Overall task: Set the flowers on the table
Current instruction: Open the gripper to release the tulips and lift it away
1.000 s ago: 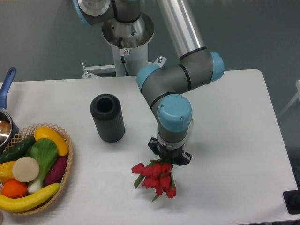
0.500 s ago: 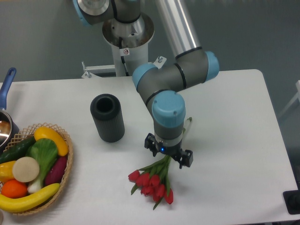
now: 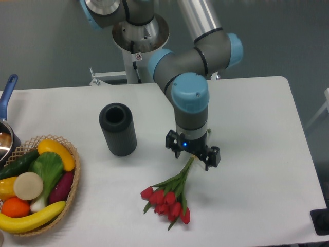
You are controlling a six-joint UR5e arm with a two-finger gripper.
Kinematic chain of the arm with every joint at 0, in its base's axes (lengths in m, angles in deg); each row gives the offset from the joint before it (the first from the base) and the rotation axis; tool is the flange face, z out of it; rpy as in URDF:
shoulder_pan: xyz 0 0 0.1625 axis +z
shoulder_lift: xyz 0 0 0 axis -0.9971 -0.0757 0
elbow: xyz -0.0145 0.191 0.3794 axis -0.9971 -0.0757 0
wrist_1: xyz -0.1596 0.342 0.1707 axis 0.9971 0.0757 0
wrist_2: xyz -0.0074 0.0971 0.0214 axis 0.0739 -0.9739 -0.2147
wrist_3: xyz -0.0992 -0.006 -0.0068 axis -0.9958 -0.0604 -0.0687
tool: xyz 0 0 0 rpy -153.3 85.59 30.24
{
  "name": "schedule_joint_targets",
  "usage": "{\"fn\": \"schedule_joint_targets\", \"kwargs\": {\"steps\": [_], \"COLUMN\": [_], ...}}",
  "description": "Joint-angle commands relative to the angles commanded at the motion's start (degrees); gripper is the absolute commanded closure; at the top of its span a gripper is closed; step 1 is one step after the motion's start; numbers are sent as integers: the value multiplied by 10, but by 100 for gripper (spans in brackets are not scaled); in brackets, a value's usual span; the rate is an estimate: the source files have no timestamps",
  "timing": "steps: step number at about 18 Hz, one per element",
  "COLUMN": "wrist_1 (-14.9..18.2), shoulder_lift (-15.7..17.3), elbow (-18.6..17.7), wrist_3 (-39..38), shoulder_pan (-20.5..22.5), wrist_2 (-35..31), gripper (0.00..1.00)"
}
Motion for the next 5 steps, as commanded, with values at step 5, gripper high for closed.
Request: {"fn": "schedule_joint_targets", "kwargs": {"steps": [5], "wrist_1": [4], "shoulder_lift": [9], "elbow": [-10], "wrist_3": [13], "shoulder_pan": [9], "wrist_2": [2], "gripper": [0]}}
